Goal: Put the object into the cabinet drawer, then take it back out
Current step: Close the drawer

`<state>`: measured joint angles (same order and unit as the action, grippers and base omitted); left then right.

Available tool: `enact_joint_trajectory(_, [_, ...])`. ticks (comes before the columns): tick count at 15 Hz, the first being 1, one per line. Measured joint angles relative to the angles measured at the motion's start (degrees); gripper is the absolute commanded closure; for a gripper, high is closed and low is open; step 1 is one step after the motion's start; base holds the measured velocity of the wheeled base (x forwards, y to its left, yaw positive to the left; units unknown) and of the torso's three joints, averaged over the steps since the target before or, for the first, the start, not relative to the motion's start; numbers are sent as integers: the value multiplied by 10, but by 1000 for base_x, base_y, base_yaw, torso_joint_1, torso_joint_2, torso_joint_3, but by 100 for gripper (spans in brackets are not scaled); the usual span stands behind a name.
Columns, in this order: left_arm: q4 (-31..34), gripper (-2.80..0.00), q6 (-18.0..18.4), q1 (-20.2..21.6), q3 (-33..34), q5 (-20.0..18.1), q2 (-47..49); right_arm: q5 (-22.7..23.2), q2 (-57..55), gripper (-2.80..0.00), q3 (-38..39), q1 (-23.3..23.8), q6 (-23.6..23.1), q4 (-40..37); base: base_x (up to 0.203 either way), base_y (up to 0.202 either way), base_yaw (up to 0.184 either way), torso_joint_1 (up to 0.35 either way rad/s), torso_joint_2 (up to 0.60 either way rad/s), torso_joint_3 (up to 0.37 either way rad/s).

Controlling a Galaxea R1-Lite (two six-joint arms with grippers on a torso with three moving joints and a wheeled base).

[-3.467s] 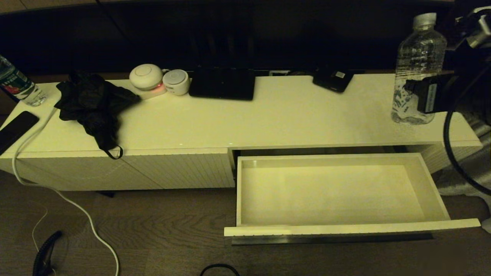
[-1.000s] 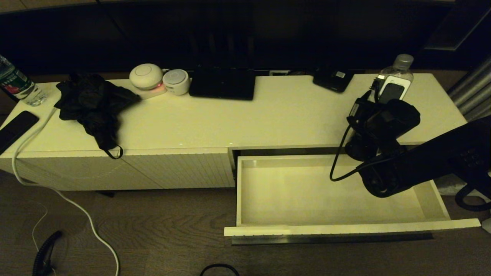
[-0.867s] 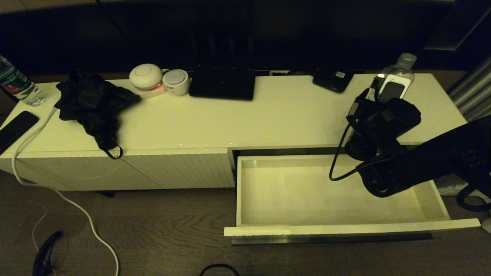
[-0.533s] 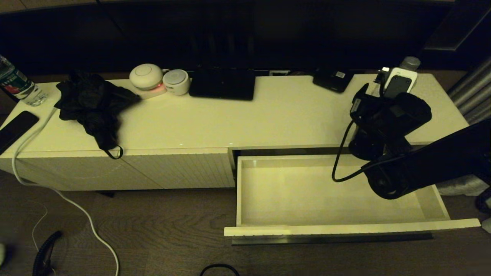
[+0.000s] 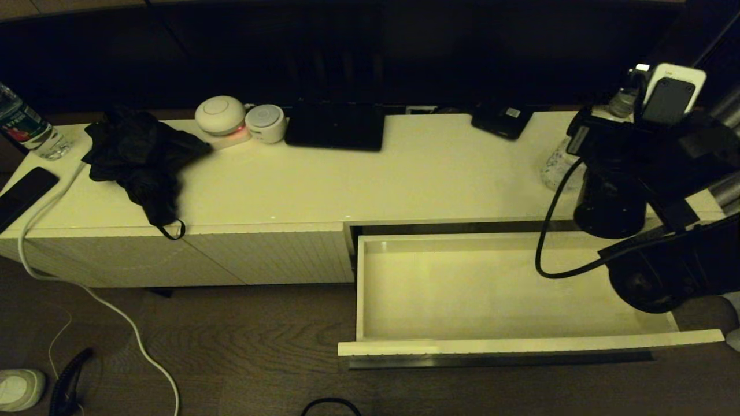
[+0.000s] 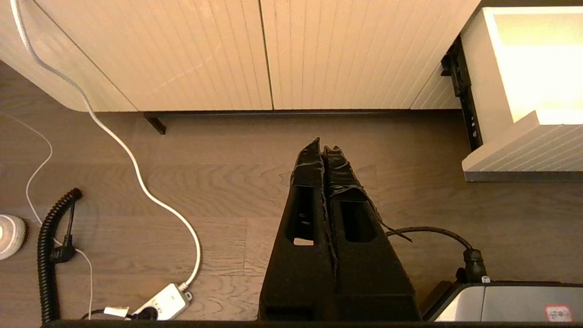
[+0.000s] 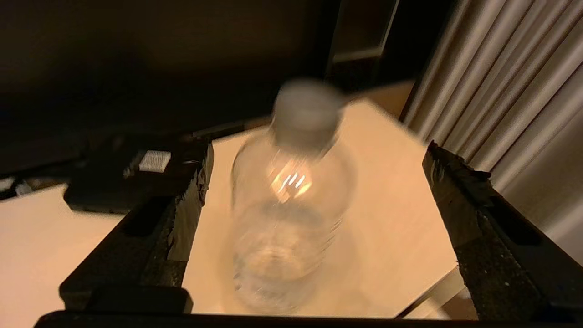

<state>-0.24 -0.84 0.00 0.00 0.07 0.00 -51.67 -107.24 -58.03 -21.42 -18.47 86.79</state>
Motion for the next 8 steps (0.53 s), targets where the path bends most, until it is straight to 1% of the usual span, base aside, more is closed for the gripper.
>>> enact_joint_trajectory(3, [0,0,0,0,0,0,0,3,65,-280,30,-18,-24,-3,0,0,0,0,0,0])
enact_joint_trajectory(4, [0,0,0,0,0,0,0,4,88,-280,42,-23,-40,-4,0,0,0,0,0,0])
enact_joint_trajectory(5, [0,0,0,0,0,0,0,8,115,-280,59,-29,-64,-4,0,0,0,0,0,0])
enact_joint_trajectory(7, [0,0,0,0,0,0,0,22,168,-280,99,-39,-127,-12,0,0,0,0,0,0])
enact_joint_trajectory(8, [0,0,0,0,0,0,0,29,199,0,119,-46,-159,-35,0,0,0,0,0,0])
